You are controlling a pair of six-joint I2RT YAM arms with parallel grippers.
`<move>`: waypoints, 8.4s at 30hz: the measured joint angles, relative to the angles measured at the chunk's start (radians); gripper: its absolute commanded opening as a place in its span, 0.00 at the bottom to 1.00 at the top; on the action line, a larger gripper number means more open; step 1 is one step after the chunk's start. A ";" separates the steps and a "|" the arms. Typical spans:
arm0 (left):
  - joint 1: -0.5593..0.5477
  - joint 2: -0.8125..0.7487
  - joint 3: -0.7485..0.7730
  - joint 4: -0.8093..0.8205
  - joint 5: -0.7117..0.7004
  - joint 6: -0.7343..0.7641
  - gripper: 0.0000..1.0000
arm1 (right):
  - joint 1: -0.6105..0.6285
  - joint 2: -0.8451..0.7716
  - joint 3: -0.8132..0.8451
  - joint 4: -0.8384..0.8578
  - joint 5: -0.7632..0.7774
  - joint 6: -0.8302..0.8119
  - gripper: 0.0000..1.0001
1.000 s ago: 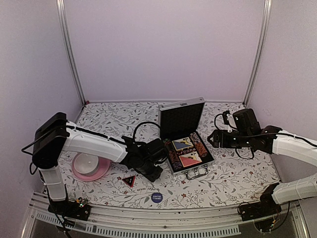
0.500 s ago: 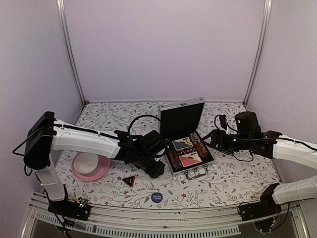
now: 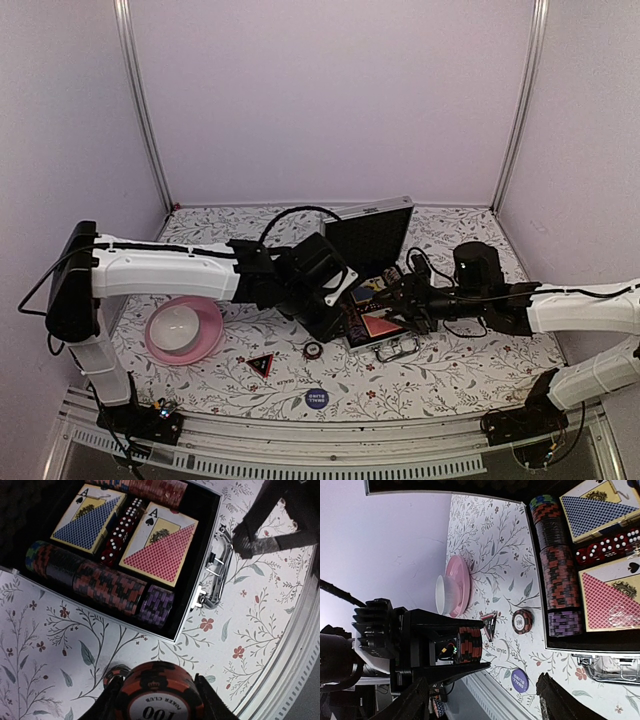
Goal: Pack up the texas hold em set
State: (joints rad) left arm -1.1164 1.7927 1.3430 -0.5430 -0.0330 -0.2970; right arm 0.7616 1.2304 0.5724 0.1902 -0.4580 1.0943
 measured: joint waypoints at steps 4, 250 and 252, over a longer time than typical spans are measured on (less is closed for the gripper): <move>-0.001 0.000 0.038 -0.029 0.020 0.016 0.25 | 0.023 0.052 -0.011 0.097 -0.031 0.065 0.72; 0.659 -0.625 -0.394 0.260 0.019 0.193 0.97 | -0.063 0.314 0.348 -0.658 0.607 0.470 0.47; 0.659 -0.625 -0.394 0.260 0.019 0.193 0.97 | -0.063 0.299 0.348 -0.664 0.613 0.470 0.46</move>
State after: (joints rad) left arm -0.4576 1.1679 0.9489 -0.2829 -0.0139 -0.1040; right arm 0.6991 1.5295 0.9199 -0.4740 0.1551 1.5642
